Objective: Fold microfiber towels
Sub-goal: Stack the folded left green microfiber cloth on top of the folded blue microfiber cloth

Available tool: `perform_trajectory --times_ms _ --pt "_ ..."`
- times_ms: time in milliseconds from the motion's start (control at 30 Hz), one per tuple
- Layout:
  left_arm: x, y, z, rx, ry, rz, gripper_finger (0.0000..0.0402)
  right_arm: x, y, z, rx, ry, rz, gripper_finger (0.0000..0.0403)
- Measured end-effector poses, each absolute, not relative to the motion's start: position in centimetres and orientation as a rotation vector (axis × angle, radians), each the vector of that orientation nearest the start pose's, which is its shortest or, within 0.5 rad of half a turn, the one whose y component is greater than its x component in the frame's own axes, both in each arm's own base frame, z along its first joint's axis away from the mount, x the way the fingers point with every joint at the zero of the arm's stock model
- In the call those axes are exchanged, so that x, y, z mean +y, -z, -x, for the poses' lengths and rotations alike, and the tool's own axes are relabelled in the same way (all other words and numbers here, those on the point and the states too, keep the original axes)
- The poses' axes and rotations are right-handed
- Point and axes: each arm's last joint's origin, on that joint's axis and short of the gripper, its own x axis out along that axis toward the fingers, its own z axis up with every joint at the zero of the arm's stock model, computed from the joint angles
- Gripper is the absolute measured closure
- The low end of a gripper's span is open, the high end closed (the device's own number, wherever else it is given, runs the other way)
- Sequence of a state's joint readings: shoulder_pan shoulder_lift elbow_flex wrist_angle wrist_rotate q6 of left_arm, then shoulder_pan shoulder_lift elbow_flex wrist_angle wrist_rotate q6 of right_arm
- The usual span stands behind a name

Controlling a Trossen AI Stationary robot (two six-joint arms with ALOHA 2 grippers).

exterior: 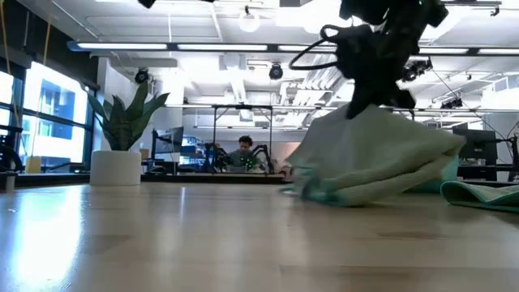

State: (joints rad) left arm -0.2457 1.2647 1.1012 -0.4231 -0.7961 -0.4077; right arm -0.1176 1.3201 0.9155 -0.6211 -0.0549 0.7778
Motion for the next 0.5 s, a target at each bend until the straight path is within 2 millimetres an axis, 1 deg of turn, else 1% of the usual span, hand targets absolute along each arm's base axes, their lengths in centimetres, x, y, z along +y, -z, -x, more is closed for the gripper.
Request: perform_trajectory --times_ms 67,100,167,267,367,500 --pt "-3.0 -33.6 -25.9 0.365 -0.665 0.053 0.0358 -4.0 -24.8 -24.5 0.993 0.514 -0.749 0.0402" --pt "-2.2 -33.9 -25.4 0.373 -0.689 0.023 0.0358 -4.7 -25.4 -24.4 0.993 0.545 -0.724 0.0402" --pt "-0.6 -34.9 -25.1 0.337 -0.735 -0.011 0.0358 -6.1 -26.6 -24.1 0.993 0.581 -0.673 0.0403" --pt "1.7 -36.0 -23.9 0.337 -0.804 -0.081 0.0358 -8.1 -28.1 -23.9 0.996 0.588 -0.604 0.0403" --pt "3.7 -36.9 -22.7 0.333 -0.85 -0.118 0.0358 -9.6 -29.4 -23.0 1.046 0.601 -0.56 0.0403" --pt "5.6 -37.8 -21.3 0.318 -0.872 -0.133 0.0358 -11.3 -31.0 -21.7 1.103 0.615 -0.473 0.0403"
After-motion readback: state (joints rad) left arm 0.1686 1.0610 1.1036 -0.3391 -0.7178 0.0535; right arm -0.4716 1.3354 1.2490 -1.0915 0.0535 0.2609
